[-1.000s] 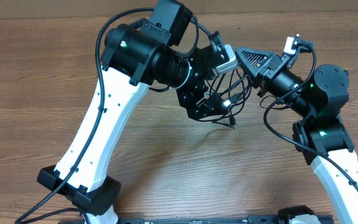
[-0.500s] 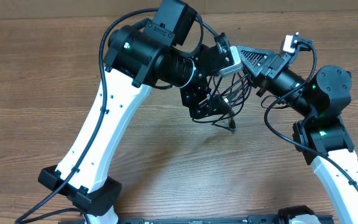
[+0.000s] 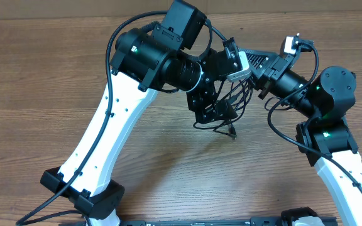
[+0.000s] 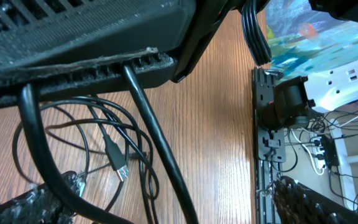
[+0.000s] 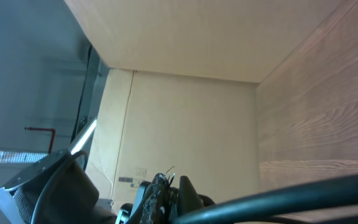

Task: Untangle cables

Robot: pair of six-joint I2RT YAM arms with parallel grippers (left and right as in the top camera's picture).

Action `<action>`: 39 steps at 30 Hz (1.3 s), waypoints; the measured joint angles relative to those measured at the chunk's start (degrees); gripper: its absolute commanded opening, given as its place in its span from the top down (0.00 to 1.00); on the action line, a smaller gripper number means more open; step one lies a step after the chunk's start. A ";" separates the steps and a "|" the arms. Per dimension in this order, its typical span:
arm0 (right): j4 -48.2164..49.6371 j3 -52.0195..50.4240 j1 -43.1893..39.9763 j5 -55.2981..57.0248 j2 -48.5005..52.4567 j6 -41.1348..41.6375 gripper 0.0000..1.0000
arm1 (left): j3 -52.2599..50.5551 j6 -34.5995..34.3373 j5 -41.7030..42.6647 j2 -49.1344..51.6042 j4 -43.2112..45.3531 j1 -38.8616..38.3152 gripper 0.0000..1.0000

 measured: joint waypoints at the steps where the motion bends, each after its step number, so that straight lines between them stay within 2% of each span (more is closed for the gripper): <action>1: -0.42 0.00 -0.02 0.39 0.00 -0.02 0.96 | 0.00 -0.63 -0.20 0.00 0.04 0.00 0.00; 7: -2.51 0.00 -0.15 2.21 0.00 -0.04 0.96 | 0.00 -6.67 -4.44 0.00 1.01 0.00 0.00; 15: -2.60 0.00 -1.20 2.73 0.02 -0.09 0.96 | 0.00 -16.35 -18.01 0.00 4.33 0.00 0.00; 23: -2.19 0.00 -1.20 -0.04 1.36 -0.17 0.97 | 0.00 -16.20 -21.84 0.00 6.62 0.00 0.00; 29: 1.05 0.00 -1.20 -3.06 1.42 -0.02 0.96 | 0.00 -13.68 -18.01 0.02 6.34 0.00 0.00; 30: 1.44 0.00 -1.20 -3.26 1.42 -0.02 0.96 | 0.00 -13.51 -17.25 0.04 6.32 0.00 0.05; 33: 1.60 0.00 -1.20 -4.02 1.44 0.02 0.96 | 0.00 -12.63 -14.05 0.42 6.25 0.00 0.30; 34: 1.62 0.00 -1.20 -4.09 1.44 -0.02 0.96 | 0.00 -12.55 -12.96 0.59 6.14 0.00 0.34; 36: 1.62 0.00 -1.20 -4.02 1.44 0.02 0.96 | 0.00 -12.09 -10.60 0.85 6.10 0.00 0.31; 37: 1.66 0.00 -1.20 -4.00 1.44 0.02 0.96 | 0.00 -11.87 -9.35 0.90 6.10 0.00 0.33; 39: 1.64 0.00 -1.20 -3.82 1.44 0.02 0.96 | 0.00 -11.41 -7.06 0.92 6.01 0.00 0.44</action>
